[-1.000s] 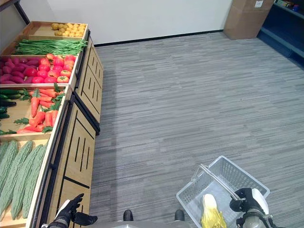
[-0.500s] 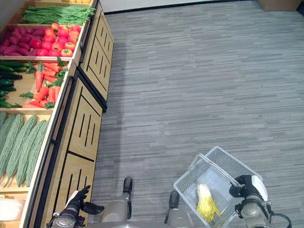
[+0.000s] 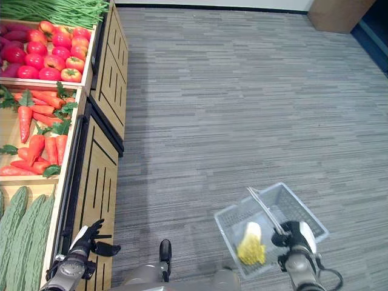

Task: Get the vegetables into the basket

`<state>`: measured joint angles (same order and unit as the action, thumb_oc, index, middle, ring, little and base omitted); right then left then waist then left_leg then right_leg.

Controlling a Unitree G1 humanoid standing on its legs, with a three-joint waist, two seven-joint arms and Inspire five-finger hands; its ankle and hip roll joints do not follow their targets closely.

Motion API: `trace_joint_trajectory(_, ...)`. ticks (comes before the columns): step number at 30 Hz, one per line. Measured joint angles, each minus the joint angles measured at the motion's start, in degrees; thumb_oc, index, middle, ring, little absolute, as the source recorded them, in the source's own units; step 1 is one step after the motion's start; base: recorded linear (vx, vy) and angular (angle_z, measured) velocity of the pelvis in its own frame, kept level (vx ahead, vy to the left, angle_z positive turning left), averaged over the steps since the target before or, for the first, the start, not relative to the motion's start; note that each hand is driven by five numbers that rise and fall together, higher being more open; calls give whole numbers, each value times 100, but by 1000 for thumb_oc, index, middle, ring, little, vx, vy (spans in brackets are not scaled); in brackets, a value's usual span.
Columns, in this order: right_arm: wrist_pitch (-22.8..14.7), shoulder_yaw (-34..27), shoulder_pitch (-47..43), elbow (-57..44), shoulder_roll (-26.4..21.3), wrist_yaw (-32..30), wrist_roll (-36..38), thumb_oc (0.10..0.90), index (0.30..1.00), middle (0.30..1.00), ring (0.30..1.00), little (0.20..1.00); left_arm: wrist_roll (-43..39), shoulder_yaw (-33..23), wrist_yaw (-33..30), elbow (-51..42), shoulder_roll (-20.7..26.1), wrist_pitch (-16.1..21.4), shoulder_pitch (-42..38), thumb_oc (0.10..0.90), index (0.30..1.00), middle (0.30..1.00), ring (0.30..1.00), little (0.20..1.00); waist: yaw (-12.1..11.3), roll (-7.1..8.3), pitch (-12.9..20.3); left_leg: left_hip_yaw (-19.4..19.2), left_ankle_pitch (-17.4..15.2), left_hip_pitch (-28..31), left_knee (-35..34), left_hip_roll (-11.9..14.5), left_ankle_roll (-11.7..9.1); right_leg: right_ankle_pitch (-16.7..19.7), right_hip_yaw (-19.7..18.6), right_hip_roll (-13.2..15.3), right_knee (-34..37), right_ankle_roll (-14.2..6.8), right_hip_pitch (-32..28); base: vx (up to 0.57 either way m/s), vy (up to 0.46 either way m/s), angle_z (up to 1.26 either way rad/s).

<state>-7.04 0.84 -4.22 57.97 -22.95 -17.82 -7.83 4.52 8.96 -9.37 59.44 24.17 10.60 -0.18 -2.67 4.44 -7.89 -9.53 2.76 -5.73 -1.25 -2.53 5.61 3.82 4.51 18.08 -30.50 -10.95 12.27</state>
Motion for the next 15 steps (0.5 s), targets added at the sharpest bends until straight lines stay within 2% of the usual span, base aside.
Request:
trace_joint_trajectory(1, -147, 24, -18, -31, -78, -27, -8, 400, 300, 300, 300, 300, 1, 51, 2, 3, -135, -17, 56, 900, 1000, 1000, 1000, 1000, 37, -79, -9, 98, -136, 281, -106, -41, 165, -204, -48, -10, -468, -44, 232, 278, 125, -4)
trace_joint_trajectory(2, -200, 121, -11, -141, -124, -12, -8, 400, 300, 300, 300, 300, 1, 51, -2, -5, -162, -20, 111, 900, 1000, 1000, 1000, 1000, 33, -89, -23, 115, -235, 376, -172, -86, 306, -414, -42, -175, -377, 8, 502, 302, 54, -4)
trace_joint_trajectory(3, -190, 133, 40, -346, -126, 8, -8, 400, 300, 300, 300, 300, -2, 34, -21, 118, -243, -41, 104, 900, 1000, 1000, 1000, 1000, 55, -161, -88, 170, -307, 440, -186, -57, 316, -520, 132, -451, 213, 122, 735, 403, -39, 4)
trace_joint_trajectory(4, -203, 137, 75, -549, -132, -3, -7, 400, 300, 300, 300, 300, 0, 9, -16, 371, -337, -84, 138, 900, 1000, 1000, 1000, 1000, 165, -234, -194, 192, -369, 557, -184, -33, 258, -446, 431, -658, 1295, 193, 888, 444, -138, 12)
trace_joint_trajectory(5, -169, 162, 109, -529, -132, -7, -7, 400, 300, 300, 300, 300, -1, -16, -16, 478, -378, -108, 202, 900, 1000, 1000, 1000, 1000, 220, -224, -255, 199, -414, 762, -262, -88, 205, -243, 619, -700, 2109, 191, 908, 457, -160, 28)
trace_joint_trajectory(6, -109, 197, 153, -506, -136, -12, -6, 400, 300, 300, 300, 300, 2, -120, -35, 585, -418, -109, 213, 900, 1000, 1000, 1000, 1000, 268, -174, -282, 287, -541, 878, -215, -163, -53, -68, 565, -702, 2722, 132, 951, 396, -153, 54)
trace_joint_trajectory(7, -93, 202, 268, -489, -135, -10, -7, 400, 300, 300, 300, 300, 1, -261, -56, 697, -452, -159, 214, 900, 1000, 1000, 1000, 1000, 371, -97, -292, 462, -731, 912, -65, -244, -107, 33, 270, -663, 3344, 137, 929, 199, -83, 72)
trace_joint_trajectory(8, -57, 203, 363, -484, -117, -6, -6, 400, 300, 300, 300, 300, 1, -314, -78, 712, -434, -167, 241, 900, 1000, 1000, 1000, 1000, 390, -63, -331, 552, -820, 995, 30, -249, -134, 139, 79, -670, 3482, 184, 999, 206, -101, 78)
trace_joint_trajectory(10, -29, 200, 525, -477, -116, -2, -8, 400, 300, 300, 300, 300, 1, -395, -126, 669, -409, -171, 420, 900, 1000, 1000, 1000, 1000, 380, -34, -321, 662, -925, 1290, -27, -189, -235, 249, 158, -659, 3148, 269, 1013, 384, -263, 65)
trace_joint_trajectory(11, 2, 181, 560, -372, -128, 5, -11, 400, 300, 300, 300, 300, 2, -406, -188, 663, -442, -200, 544, 900, 1000, 1000, 1000, 1000, 375, -139, -289, 909, -1141, 1667, -135, 54, -498, 653, 160, -855, 2889, 343, 743, 402, -315, 69)
trace_joint_trajectory(12, 40, 181, 467, -169, -124, 27, -11, 400, 300, 300, 300, 300, 2, -404, -194, 750, -518, -220, 573, 900, 1000, 1000, 1000, 1000, 384, -306, -201, 946, -1189, 1731, -85, 302, -576, 734, 281, -1039, 2818, 450, 662, 318, -318, 59)
trace_joint_trajectory(13, 73, 182, 484, -129, -127, 54, -12, 400, 300, 300, 300, 300, 3, -384, -170, 757, -536, -232, 562, 900, 1000, 1000, 1000, 1000, 368, -344, -164, 911, -1194, 1729, 62, 383, -629, 914, 344, -1129, 2825, 651, 578, 150, -196, 24)
trace_joint_trajectory(14, 73, 183, 444, -132, -157, 66, -14, 400, 300, 300, 300, 300, 2, -385, -165, 669, -579, -226, 569, 900, 1000, 1000, 1000, 1000, 318, -343, -165, 764, -1142, 1636, 372, 447, -721, 1007, 382, -1235, 2892, 1014, 476, 231, -307, 6)
trace_joint_trajectory(15, 63, 181, 347, -188, -207, 66, -14, 400, 300, 300, 300, 300, 4, -396, -161, 613, -626, -221, 574, 900, 1000, 1000, 1000, 1000, 328, -344, -163, 714, -999, 1524, 598, 582, -939, 942, 420, -1305, 2943, 1088, 400, 203, -274, -1)
